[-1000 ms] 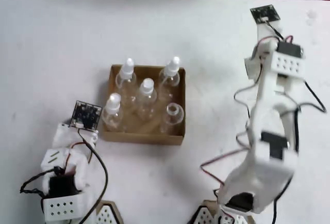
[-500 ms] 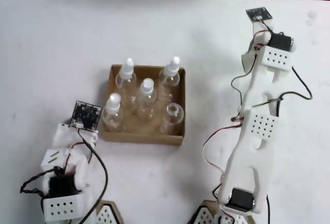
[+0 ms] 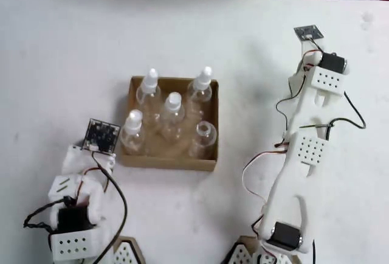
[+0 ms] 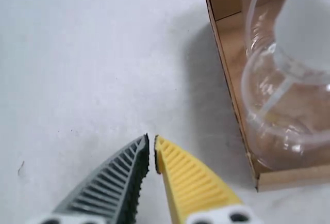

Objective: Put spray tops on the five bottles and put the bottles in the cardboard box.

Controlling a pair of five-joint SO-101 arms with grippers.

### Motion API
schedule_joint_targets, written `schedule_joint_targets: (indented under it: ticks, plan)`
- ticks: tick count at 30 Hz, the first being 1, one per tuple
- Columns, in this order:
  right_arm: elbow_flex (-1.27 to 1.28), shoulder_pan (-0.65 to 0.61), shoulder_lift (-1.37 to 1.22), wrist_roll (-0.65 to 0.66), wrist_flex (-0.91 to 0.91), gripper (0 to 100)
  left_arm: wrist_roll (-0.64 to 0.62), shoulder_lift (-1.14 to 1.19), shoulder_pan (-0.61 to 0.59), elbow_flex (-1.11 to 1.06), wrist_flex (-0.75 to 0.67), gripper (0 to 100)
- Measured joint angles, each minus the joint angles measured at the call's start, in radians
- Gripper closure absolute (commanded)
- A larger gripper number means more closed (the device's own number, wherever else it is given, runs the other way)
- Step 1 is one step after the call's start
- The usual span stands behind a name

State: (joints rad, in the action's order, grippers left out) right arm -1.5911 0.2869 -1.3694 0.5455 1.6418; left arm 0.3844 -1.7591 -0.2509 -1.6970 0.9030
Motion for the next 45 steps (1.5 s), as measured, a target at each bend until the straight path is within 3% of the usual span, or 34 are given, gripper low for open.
schedule_joint_targets:
  ticks: [8,13,20,25,31,39,45]
  plan:
    - [-0.003,-0.002,-0.002,0.02,-0.043,83.5,0.0,0.0,0.0,0.0,0.0,98]
    - [-0.003,-0.003,-0.002,0.023,-0.035,98.8,0.0,0.0,0.0,0.0,0.0,98]
    - [-0.012,-0.003,-0.002,0.023,-0.021,98.2,0.0,0.0,0.0,0.0,0.0,98]
    - [-0.012,-0.006,0.021,0.094,0.052,98.2,0.0,0.0,0.0,0.0,0.0,98]
    - [-0.012,-0.002,0.183,0.101,0.057,98.2,0.0,0.0,0.0,0.0,0.0,98]
    - [-0.012,-0.002,0.585,-0.328,0.061,98.2,0.0,0.0,0.0,0.0,0.0,98]
    - [0.057,-0.002,0.878,-0.384,0.064,98.1,0.0,0.0,0.0,0.0,0.0,98]
